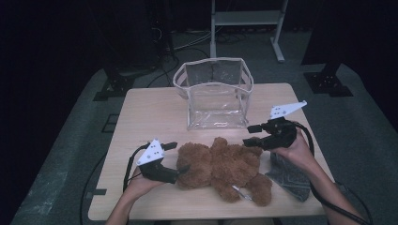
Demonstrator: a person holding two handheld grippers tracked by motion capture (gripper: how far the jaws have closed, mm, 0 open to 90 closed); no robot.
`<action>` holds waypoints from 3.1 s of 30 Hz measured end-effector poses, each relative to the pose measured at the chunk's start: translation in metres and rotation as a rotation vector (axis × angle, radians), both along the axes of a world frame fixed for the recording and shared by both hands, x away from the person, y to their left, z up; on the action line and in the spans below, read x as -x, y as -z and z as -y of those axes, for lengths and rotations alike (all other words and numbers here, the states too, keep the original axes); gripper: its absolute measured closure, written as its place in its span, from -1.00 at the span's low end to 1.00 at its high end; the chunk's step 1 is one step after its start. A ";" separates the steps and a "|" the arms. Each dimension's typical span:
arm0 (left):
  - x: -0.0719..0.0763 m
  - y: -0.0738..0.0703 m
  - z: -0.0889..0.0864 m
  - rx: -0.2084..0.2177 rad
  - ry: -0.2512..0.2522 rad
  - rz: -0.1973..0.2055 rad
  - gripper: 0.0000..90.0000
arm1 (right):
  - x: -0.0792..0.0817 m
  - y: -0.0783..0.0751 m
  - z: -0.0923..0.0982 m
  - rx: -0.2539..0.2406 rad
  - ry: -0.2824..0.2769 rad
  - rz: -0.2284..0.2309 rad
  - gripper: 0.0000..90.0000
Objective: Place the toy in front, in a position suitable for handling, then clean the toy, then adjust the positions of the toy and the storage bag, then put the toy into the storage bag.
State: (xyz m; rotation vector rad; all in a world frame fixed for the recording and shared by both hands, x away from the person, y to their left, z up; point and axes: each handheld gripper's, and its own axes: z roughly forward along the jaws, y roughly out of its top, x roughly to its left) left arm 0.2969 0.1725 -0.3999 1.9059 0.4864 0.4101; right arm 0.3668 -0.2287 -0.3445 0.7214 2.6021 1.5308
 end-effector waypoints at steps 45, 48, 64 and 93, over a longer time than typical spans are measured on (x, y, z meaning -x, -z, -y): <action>-0.001 0.001 -0.018 -0.012 -0.043 -0.011 -0.87 | -0.078 -0.070 -0.098 0.131 -0.192 0.084 -0.29; 0.001 0.000 -0.017 -0.005 -0.037 -0.005 -0.87 | -0.083 -0.073 -0.102 0.140 -0.195 0.090 -0.28; 0.000 0.001 -0.025 -0.014 -0.043 -0.014 -0.89 | -0.129 -0.080 -0.124 0.242 -0.166 0.102 -0.28; -0.002 0.006 -0.024 0.000 -0.037 -0.017 -0.89 | -0.182 -0.078 -0.108 0.312 -0.081 0.061 -0.11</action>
